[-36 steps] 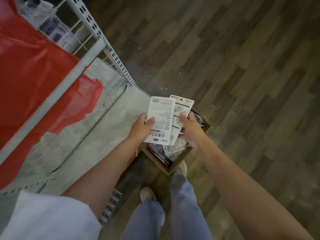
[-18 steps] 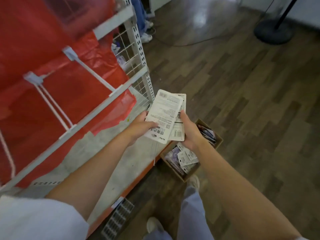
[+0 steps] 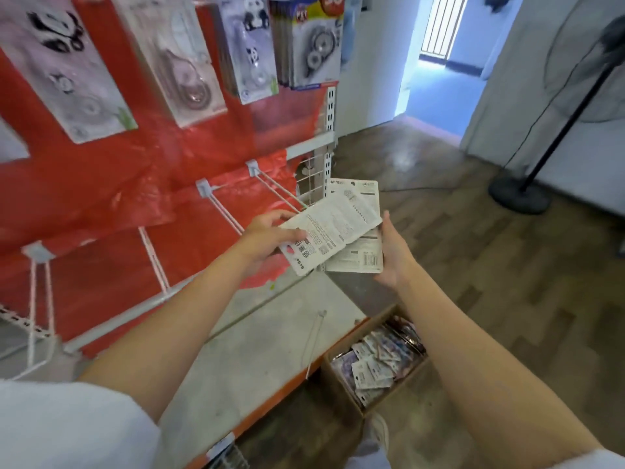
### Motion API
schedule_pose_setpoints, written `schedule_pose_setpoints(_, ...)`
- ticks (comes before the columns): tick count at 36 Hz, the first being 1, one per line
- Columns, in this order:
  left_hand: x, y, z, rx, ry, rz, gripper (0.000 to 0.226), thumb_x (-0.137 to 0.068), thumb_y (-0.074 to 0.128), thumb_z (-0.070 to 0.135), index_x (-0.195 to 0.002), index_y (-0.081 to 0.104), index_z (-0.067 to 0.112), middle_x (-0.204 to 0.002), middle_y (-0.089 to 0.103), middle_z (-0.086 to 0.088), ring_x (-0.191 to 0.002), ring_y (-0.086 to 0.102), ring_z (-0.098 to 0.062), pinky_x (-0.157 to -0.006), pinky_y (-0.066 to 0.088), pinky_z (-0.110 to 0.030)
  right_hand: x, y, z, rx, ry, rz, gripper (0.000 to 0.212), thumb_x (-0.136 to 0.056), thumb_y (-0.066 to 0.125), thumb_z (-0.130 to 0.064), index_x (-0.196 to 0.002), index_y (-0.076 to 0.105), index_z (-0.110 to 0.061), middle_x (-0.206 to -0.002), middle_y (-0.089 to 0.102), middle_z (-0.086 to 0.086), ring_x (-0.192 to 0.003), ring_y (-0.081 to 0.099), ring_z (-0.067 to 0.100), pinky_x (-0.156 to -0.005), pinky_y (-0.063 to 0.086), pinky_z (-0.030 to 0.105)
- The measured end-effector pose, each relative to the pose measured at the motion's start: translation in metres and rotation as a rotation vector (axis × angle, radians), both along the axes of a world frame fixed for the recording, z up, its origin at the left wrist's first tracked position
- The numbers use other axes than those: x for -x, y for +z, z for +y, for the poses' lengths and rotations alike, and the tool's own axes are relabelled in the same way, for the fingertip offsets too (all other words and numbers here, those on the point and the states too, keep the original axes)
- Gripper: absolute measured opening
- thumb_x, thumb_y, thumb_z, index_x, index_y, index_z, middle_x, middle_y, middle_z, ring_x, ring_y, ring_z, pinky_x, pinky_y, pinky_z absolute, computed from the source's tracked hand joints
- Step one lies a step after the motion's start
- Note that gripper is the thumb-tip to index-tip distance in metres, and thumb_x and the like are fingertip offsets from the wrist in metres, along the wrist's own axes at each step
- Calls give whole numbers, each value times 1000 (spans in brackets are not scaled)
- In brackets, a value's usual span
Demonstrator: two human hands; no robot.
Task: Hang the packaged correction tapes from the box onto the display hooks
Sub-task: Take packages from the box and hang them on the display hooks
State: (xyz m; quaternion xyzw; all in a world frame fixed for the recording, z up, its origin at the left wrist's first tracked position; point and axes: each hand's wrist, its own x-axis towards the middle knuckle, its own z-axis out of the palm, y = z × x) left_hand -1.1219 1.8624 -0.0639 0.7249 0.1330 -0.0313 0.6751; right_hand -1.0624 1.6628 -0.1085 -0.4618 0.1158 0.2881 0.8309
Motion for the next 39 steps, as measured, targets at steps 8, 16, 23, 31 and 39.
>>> schedule_pose_setpoints(8, 19, 43, 38, 4, 184, -153, 17, -80, 72, 4, -84, 59, 15, -88, 68, -4, -76, 65, -18, -63, 55, -29, 24, 49, 15, -5, 198, -138, 76, -90, 18, -72, -113, 71, -23, -124, 65, 12, -112, 62, 35, -96, 47, 54)
schedule_pose_setpoints(16, 43, 68, 49, -271, 125, -299, 20, -77, 76, 9, -93, 65, 10, -100, 66, -2, -86, 63, -18, -69, 51, -26, 54, 83, 57, 197, 506, -350, 66, -79, 61, -58, -129, 57, -16, -115, 69, 9, -103, 67, 27, -85, 55, 40)
schedule_pose_setpoints(23, 62, 58, 79, -534, 364, -293, 36, -69, 83, 29, -91, 57, 16, -100, 58, -4, -90, 55, -19, -74, 46, -32, 75, 89, 99, 346, 645, -559, 29, -85, 65, 0, -109, 61, -18, -102, 74, 7, -91, 71, 25, -78, 58, 40)
schedule_pose_setpoints(31, 89, 59, 74, -160, 173, -13, 39, -91, 55, 48, -111, 49, 15, -107, 54, 4, -98, 53, -17, -86, 47, -37, 86, 103, 144, 547, 416, -856, 36, -84, 62, 6, -107, 41, -13, -103, 60, 8, -83, 60, 13, -65, 52, 19)
schedule_pose_setpoints(39, 95, 58, 90, 215, 91, -200, 39, -87, 59, 41, -113, 64, 13, -104, 70, -9, -95, 66, -22, -84, 53, -40, 106, 123, 157, 541, 747, -966, 72, -68, 65, -23, -135, 41, -34, -137, 31, 4, -121, 41, 22, -108, 37, 39)
